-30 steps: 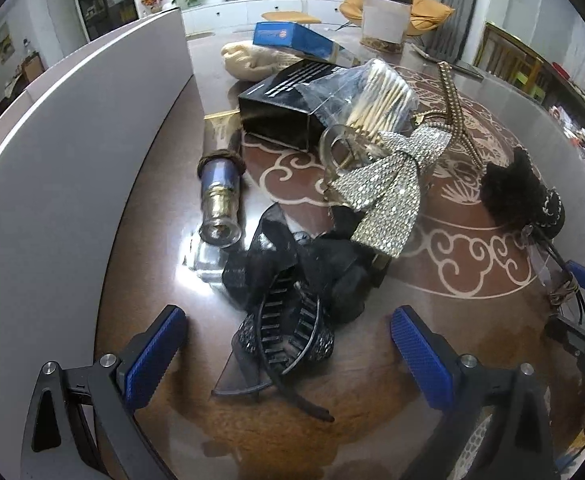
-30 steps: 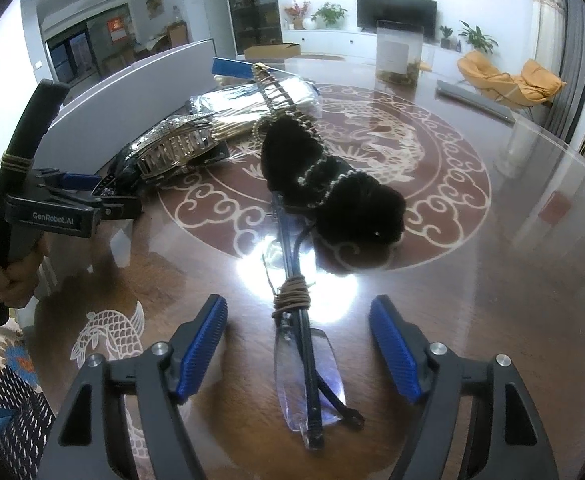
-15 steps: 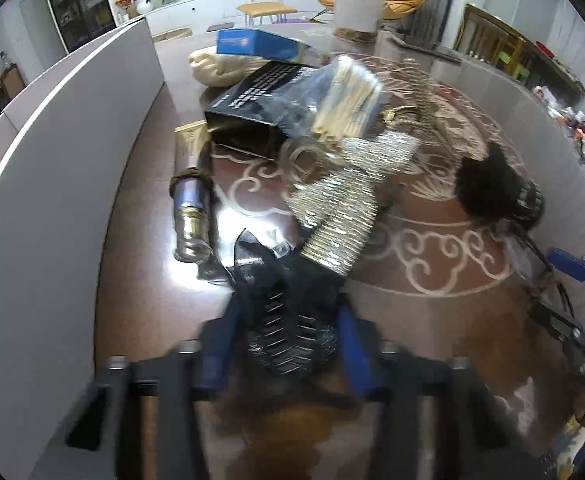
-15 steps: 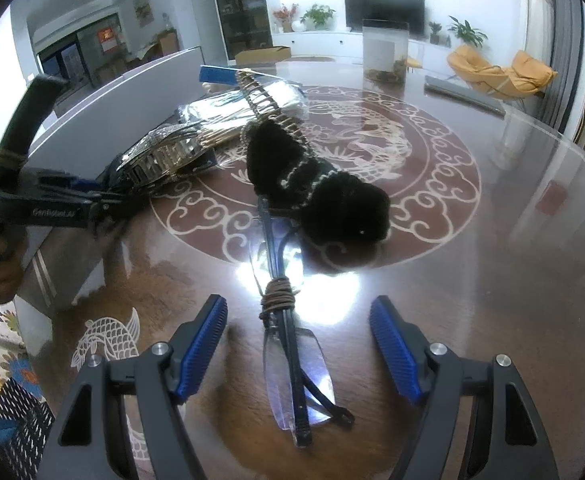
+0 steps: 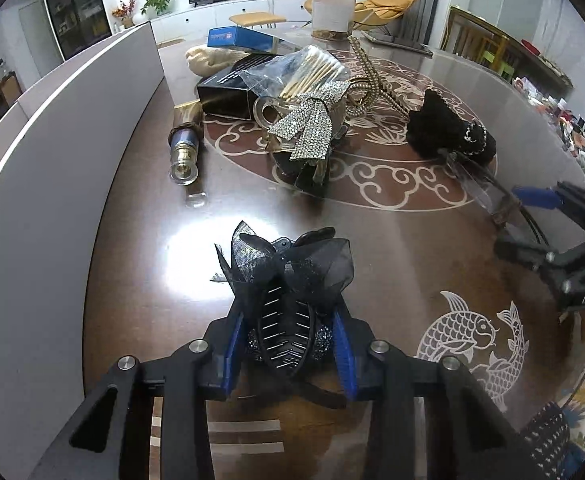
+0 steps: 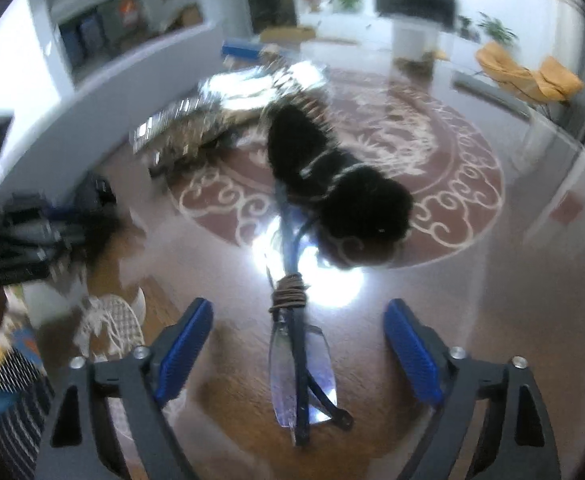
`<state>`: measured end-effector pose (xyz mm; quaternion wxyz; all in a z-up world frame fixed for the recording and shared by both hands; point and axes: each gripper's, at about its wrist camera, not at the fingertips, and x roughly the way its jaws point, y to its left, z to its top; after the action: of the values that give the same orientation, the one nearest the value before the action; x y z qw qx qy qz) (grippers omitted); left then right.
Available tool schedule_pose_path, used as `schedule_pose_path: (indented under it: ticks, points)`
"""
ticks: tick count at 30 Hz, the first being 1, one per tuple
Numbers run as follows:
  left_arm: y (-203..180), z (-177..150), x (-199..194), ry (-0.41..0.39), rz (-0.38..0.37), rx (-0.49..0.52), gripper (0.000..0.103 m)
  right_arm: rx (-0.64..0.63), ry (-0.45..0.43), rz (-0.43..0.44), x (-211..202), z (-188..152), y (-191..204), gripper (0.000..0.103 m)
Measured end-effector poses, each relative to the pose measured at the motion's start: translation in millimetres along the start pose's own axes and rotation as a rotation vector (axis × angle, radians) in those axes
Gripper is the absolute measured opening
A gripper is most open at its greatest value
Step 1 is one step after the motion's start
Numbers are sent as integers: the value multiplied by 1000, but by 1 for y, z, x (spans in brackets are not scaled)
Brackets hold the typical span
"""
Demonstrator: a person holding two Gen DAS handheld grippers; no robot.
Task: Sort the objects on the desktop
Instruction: 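Carry the claw clip and eyeglasses over the cardboard-floored bin with both tools, then open both tools to drop the clip and eyeglasses into the bin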
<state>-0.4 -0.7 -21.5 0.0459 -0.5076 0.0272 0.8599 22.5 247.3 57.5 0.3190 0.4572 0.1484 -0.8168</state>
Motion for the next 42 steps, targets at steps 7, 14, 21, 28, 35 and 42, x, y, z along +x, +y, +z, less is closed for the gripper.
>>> schedule_pose_path:
  ticks: [7,14,21,28,35,42]
  points:
    - [-1,-8,-9,-2,-33,-19,39,-117,154,-4,14,22,16,57]
    - [-5,-10,-30,-47,-73,-27,39,-43,184,58,-4,27,12,13]
    - [12,3,-80,-131,-162,-81,39,-24,106,103,-49,48,27,13]
    - [107,10,-146,-222,-120,-216,39,-82,-39,236,-73,132,109,13]
    - [238,3,-154,-179,103,-367,39,-157,-121,439,-49,208,238,13]
    - [303,-10,-101,8,190,-416,39,-241,-44,430,30,222,332,15]
